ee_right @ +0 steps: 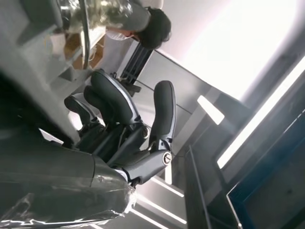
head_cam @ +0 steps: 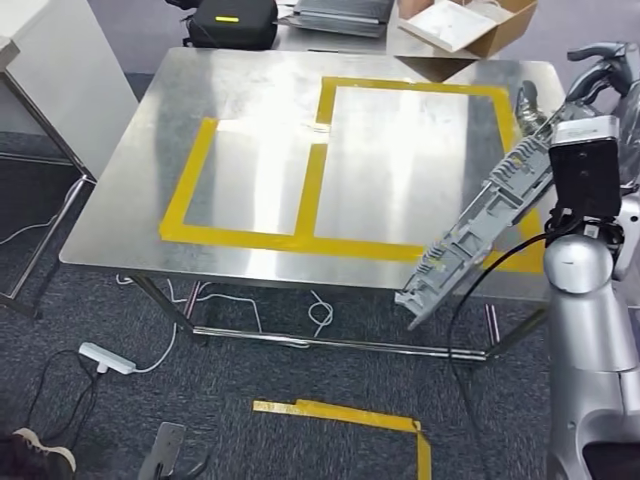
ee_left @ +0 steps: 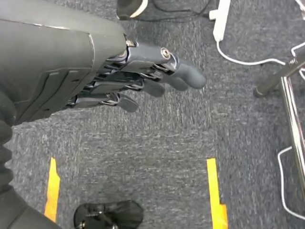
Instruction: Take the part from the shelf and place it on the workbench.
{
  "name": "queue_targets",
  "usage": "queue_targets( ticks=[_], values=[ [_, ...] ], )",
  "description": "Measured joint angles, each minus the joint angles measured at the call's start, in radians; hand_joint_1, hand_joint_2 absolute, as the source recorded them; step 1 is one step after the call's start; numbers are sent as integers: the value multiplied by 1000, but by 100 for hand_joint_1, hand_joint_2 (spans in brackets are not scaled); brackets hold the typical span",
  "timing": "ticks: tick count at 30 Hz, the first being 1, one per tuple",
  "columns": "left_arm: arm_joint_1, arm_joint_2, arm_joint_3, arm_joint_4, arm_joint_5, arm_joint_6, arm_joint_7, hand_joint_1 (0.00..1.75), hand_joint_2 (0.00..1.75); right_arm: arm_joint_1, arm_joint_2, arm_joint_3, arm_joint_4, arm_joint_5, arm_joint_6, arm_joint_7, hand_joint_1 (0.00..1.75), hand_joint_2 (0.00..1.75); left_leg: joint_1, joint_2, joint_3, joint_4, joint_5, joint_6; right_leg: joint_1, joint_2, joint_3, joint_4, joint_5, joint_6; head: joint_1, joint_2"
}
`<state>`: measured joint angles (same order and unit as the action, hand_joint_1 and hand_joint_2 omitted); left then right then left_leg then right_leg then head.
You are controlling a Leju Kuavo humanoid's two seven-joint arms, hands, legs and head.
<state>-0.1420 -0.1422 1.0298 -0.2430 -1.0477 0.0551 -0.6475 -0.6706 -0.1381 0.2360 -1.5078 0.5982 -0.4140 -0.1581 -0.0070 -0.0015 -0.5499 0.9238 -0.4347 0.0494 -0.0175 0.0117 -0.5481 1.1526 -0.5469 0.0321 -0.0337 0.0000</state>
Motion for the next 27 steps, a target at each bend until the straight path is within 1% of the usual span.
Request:
queue_targets(
  ticks=[1, 2, 3, 4, 5, 6, 7, 8, 9, 10, 11, 12, 13, 14, 15, 16, 17, 18, 19, 20, 21, 22, 23, 24, 25, 26, 27],
  values=[
    [5, -2, -1, 0, 0, 0, 2, 0, 175, -2, 2, 6, 19, 1, -1, 2, 175, 175, 2, -3, 26, -13, -11, -2, 0, -1, -32, 41, -30, 1, 1, 0],
    [9, -4, -1, 1, 0, 0, 4, 0, 175, -2, 4, 10, 33, 2, -1, 4, 175, 175, 4, -5, 51, -21, -25, -6, 0, -1, -61, 63, -70, 4, 1, 0],
    [13, -5, -2, 1, -1, 0, 5, 0, 175, -1, 5, 14, 43, 3, -1, 6, 175, 175, 6, -8, 74, -26, -40, -9, -1, -1, -86, 63, -106, 9, 1, 0],
    [14, -6, -2, 1, -1, 0, 6, 0, 175, -3, 7, 17, 49, 3, -1, 7, 175, 175, 9, -12, 95, -27, -56, -13, -2, -2, -105, 43, -124, 14, 1, 0],
    [15, -6, -2, 1, -1, 0, 6, 0, 175, -6, 8, 20, 52, 4, -1, 8, 175, 175, 12, -14, 115, -27, -74, -18, -5, -4, -120, 4, -108, 20, 1, 0],
    [15, -6, -2, 1, 0, 0, 7, 0, 175, -8, 9, 23, 55, 4, -1, 8, 175, 175, 14, -16, 136, -27, -93, -24, -9, -11, -131, -51, -47, 28, 2, 0],
    [17, -6, -2, 1, 0, 0, 7, 0, 175, -10, 9, 26, 60, 4, -2, 9, 175, 175, 15, -16, 157, -24, -113, -31, -10, -22, -141, -102, 36, 31, 1, 0],
    [19, -5, -2, 1, 0, 0, 8, 0, 175, -11, 10, 29, 66, 5, -1, 9, 175, 175, 16, -16, 172, -25, -129, -38, -9, -29, -140, -141, 106, 27, 1, 0],
    [19, -4, -2, 1, 0, 0, 8, 0, 175, -11, 12, 31, 70, 6, -2, 10, 175, 175, 16, -15, 183, -28, -142, -45, -6, -33, -140, -162, 157, 19, 0, 0],
    [18, -3, -2, 2, -1, 0, 9, 0, 175, -13, 14, 33, 73, 8, -2, 11, 175, 175, 18, -13, 192, -34, -149, -51, -1, -33, -136, -164, 165, 7, -1, 0],
    [13, -3, -3, 2, -1, 0, 9, 0, 175, -17, 16, 34, 73, 9, -3, 12, 175, 175, 19, -12, 196, -36, -149, -58, 0, -29, -126, -164, 149, -6, -3, 0],
    [7, -2, -4, 2, -1, 0, 9, 0, 175, -19, 17, 35, 71, 10, -4, 12, 175, 175, 21, -11, 195, -22, -143, -66, -3, -27, -115, -165, 137, -12, -4, 0],
    [1, -3, -5, 2, -1, 0, 9, 0, 175, -19, 18, 34, 74, 11, -5, 11, 175, 175, 23, -10, 188, 15, -130, -79, -6, -26, -91, -171, 121, -18, -5, 0],
    [-2, -4, -6, 3, -1, 0, 9, 0, 175, -13, 18, 34, 81, 13, -5, 11, 175, 175, 26, -9, 168, 75, -121, -92, -11, -25, -57, -184, 106, -21, -6, 0],
    [-1, -4, -7, 4, -1, 0, 9, 0, 175, -5, 18, 35, 91, 17, -4, 14, 175, 175, 29, -7, 138, 142, -123, -104, -14, -25, -19, -200, 92, -22, -7, 0],
    [0, -5, -8, 5, -1, -1, 9, 0, 175, 1, 18, 36, 102, 22, -4, 17, 175, 175, 32, -5, 103, 202, -145, -110, -16, -25, 18, -218, 79, -23, -9, 0],
    [2, -6, -9, 6, -1, -1, 10, 0, 175, 0, 21, 37, 111, 27, -3, 23, 175, 175, 34, -4, 65, 241, -185, -109, -18, -23, 52, -236, 69, -23, -11, 0],
    [3, -6, -11, 6, -1, 0, 11, 0, 175, -9, 24, 38, 115, 31, -3, 29, 175, 175, 34, -3, 26, 256, -231, -104, -19, -19, 81, -254, 61, -23, -13, 0],
    [4, -6, -12, 6, -1, 2, 14, 0, 175, -23, 28, 40, 117, 33, -4, 34, 175, 175, 31, -2, -11, 249, -265, -94, -19, -14, 109, -272, 55, -22, -14, 0],
    [5, -6, -12, 6, -1, 7, 19, 0, 175, -39, 33, 41, 119, 35, -6, 39, 175, 175, 25, -2, -46, 223, -267, -80, -17, -10, 136, -291, 48, -21, -15, 0],
    [8, -5, -13, 6, 0, 15, 25, 0, 175, -50, 36, 41, 123, 35, -11, 42, 175, 175, 15, -4, -77, 179, -212, -60, -13, -6, 163, -308, 41, -19, -17, 0],
    [13, -3, -13, 6, 0, 25, 31, 0, 175, -54, 38, 42, 131, 34, -16, 45, 175, 175, 1, -9, -101, 115, -95, -38, -9, -2, 188, -320, 30, -15, -18, 0],
    [21, -1, -13, 7, 0, 36, 38, 0, 175, -51, 38, 41, 140, 32, -23, 48, 175, 175, -14, -14, -112, 53, 19, -17, -4, 0, 209, -325, 15, -9, -18, 0],
    [30, 0, -13, 8, 0, 47, 44, 0, 175, -44, 38, 40, 146, 29, -31, 51, 175, 175, -26, -15, -116, 11, 112, -3, 1, 2, 219, -323, 0, -2, -19, 0],
    [34, 1, -14, 9, 0, 57, 49, 0, 175, -40, 37, 37, 149, 25, -37, 52, 175, 175, -34, -16, -116, -8, 158, 4, 3, 3, 223, -316, -15, 4, -17, 0],
    [33, 0, -15, 9, 0, 64, 54, 0, 175, -43, 37, 33, 145, 20, -44, 51, 175, 175, -38, -12, -116, -2, 147, 9, 3, 3, 224, -311, -28, 9, -17, 0],
    [26, -1, -16, 9, 0, 69, 56, 0, 175, -54, 36, 25, 136, 15, -51, 50, 175, 175, -36, -11, -120, 6, 134, 12, 2, 2, 221, -305, -44, 11, -17, 0]
  ],
)
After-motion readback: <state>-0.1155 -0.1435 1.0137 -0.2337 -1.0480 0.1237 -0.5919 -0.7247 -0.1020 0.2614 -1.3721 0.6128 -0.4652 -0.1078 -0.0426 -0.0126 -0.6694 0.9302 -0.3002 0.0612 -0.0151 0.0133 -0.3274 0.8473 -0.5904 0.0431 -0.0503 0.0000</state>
